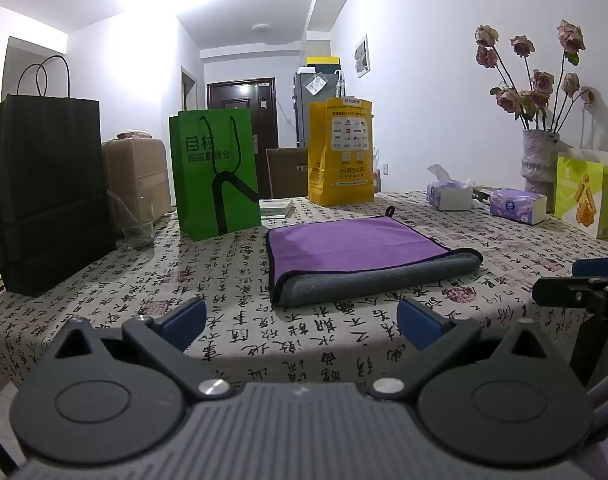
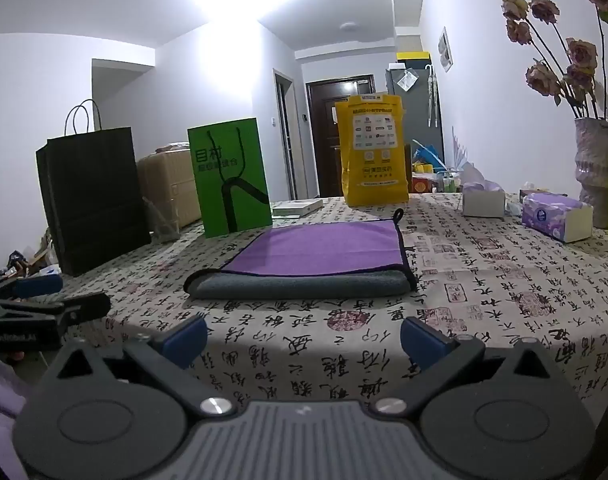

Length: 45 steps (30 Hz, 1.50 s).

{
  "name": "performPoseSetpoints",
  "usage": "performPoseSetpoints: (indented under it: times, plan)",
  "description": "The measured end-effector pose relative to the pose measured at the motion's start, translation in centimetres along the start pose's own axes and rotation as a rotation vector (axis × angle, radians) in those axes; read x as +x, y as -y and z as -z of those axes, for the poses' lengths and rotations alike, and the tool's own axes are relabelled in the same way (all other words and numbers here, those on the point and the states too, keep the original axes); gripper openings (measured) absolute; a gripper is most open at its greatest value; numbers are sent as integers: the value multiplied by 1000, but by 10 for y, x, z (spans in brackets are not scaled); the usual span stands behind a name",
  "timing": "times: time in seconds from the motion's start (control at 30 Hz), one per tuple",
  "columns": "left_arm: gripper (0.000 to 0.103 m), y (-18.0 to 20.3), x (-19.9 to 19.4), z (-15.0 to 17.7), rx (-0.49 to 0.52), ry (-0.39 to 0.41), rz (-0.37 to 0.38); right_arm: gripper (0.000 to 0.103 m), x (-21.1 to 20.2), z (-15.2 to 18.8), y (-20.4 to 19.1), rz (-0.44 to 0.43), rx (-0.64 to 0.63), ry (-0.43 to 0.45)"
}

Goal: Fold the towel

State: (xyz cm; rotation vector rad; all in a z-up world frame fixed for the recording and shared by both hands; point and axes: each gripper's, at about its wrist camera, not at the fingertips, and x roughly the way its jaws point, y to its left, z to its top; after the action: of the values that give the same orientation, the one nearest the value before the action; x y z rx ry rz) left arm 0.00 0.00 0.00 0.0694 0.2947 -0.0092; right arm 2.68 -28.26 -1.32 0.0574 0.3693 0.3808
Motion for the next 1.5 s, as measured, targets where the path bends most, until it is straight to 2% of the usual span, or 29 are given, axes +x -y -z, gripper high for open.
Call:
performPoseSetpoints:
  times: [1.13,1.5]
  plan:
    - [103,2,5,5,4,-26,7,103,3,2,3,14,27,-22]
    - [103,-1,11,6,0,-40,-13,103,6,3,9,43,42,-11]
